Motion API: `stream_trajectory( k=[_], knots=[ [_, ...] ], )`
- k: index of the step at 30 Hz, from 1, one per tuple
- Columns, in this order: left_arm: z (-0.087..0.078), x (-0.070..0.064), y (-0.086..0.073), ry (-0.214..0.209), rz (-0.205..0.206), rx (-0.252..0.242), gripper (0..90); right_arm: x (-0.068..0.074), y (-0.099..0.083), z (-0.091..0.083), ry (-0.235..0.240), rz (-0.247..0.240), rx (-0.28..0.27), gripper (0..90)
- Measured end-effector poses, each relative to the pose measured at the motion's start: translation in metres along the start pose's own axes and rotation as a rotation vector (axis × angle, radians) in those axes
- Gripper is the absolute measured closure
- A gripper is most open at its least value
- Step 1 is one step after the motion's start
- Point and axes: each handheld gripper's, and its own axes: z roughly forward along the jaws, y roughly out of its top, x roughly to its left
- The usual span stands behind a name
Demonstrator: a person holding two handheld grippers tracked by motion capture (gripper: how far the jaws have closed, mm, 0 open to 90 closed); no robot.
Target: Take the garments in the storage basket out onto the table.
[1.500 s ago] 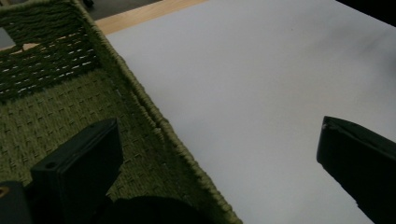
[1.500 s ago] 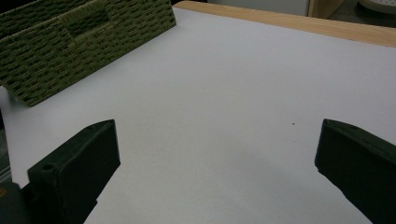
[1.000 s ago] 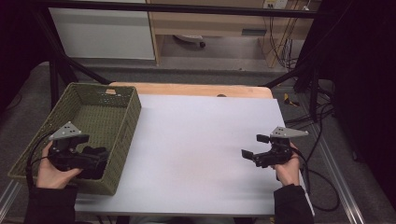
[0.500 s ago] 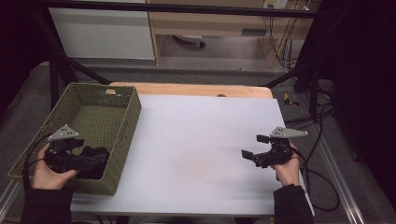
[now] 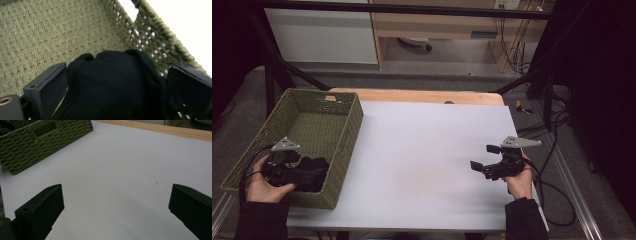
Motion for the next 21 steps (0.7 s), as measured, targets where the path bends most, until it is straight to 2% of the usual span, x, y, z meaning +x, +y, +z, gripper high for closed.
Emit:
stream_trajectory(
  k=[3,15,21],
  knots=[
    [0.002,0.002,-0.001,-0.007,-0.007,0.022,4.9,0.0,0.0,0.0,0.001,0.001,-0.001,0.7],
    [0.009,0.002,-0.001,0.022,-0.002,0.113,9.6,0.0,0.0,0.001,-0.002,-0.003,0.007,0.7],
    [0.013,0.005,0.0,0.013,-0.038,0.154,11.1,0.001,0.0,0.002,-0.001,0.003,0.012,0.7]
  ],
)
